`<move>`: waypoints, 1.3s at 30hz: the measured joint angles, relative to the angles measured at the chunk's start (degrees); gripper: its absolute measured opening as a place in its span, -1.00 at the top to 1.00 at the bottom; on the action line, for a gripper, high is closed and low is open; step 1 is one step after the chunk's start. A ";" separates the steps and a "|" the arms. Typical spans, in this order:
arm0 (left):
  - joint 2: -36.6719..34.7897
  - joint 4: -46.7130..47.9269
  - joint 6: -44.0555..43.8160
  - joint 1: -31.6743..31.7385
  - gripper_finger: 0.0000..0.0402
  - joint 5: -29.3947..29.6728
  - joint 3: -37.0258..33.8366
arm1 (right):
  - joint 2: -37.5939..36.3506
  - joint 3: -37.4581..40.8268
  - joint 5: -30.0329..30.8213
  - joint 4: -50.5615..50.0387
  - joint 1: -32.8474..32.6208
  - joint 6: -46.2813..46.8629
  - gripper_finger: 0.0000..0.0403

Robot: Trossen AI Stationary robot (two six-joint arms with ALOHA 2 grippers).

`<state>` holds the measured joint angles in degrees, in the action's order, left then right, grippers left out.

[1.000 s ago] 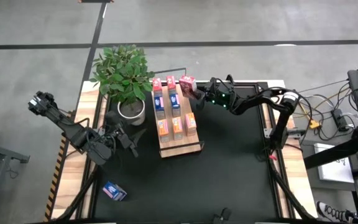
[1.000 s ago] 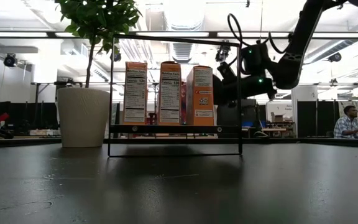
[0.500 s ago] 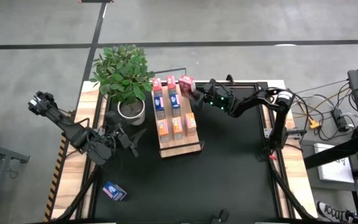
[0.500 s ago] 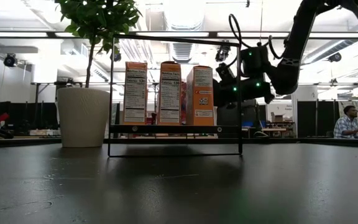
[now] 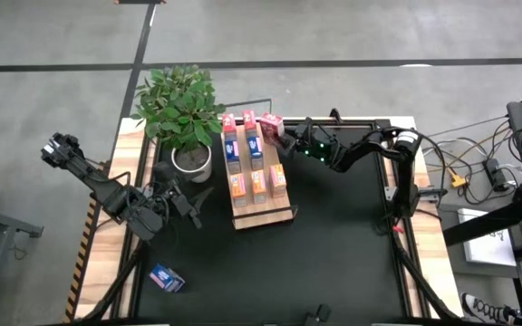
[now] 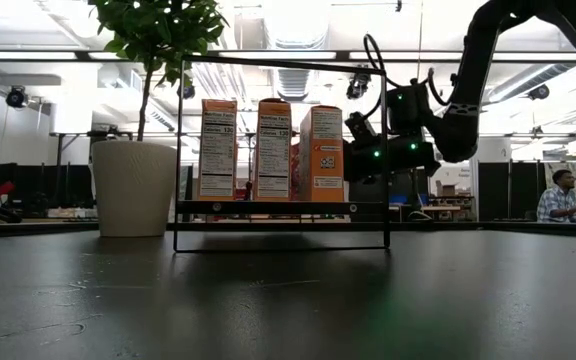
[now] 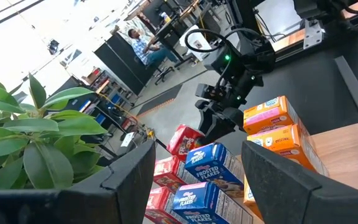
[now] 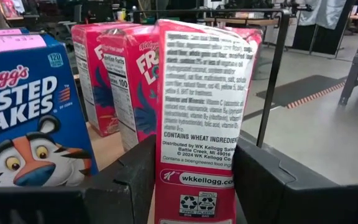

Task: Stack cereal on shelf
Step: Put the red cereal box on the shelf aligned with the other red cereal boxes

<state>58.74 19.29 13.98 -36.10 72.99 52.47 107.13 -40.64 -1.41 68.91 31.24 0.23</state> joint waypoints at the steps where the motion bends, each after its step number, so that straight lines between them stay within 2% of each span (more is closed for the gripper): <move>1: 0.00 0.00 0.00 0.00 -0.11 0.00 0.00 | 0.00 0.00 -0.02 -0.03 0.00 0.10 0.11; 17: 0.02 -0.04 -0.02 0.00 -0.11 0.00 0.00 | -0.56 0.00 -3.57 -2.59 -0.15 -0.18 -0.20; 25: 0.02 -0.09 -0.09 0.00 -0.11 0.00 0.00 | -1.59 0.00 -3.57 -4.95 -0.37 -0.09 -0.20; 39: 0.02 -0.07 -0.11 0.02 -0.11 0.00 0.00 | -11.53 0.02 -3.52 -19.47 -0.37 -1.99 -0.22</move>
<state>58.76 19.22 13.86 -36.08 72.99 52.47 95.60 -40.62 -4.92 49.44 30.87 -1.75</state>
